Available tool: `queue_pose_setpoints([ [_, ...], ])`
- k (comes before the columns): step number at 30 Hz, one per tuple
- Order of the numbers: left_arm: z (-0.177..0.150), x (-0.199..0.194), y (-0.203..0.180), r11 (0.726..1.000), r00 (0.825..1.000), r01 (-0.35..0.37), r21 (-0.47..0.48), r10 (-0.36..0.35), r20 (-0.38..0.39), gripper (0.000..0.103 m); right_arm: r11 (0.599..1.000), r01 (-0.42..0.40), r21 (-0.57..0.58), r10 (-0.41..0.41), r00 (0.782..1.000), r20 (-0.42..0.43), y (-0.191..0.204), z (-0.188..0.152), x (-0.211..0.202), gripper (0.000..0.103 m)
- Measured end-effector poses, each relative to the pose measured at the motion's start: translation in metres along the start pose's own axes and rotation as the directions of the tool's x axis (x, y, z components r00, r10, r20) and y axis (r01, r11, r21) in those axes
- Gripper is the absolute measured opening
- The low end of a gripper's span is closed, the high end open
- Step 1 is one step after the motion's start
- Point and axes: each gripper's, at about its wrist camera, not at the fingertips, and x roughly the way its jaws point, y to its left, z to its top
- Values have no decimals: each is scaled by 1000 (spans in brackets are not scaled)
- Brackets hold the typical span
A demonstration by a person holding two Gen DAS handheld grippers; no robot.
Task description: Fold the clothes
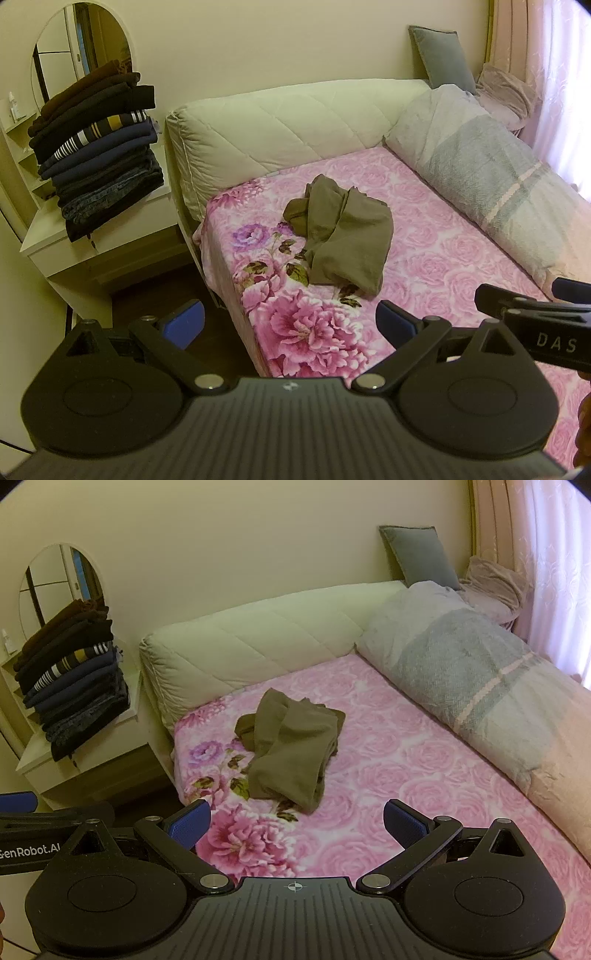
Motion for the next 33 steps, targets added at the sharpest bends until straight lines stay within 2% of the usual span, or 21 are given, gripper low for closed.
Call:
queue_pose_setpoints([
  [24,6,20,-3,999,999,27,44,-25,-34,98,998,30,50,-28,999,-21,-6,1,12,102],
  [33,15,52,2,997,996,48,52,-45,-73,98,991,21,133,-13,998,-61,-21,3,34,102],
])
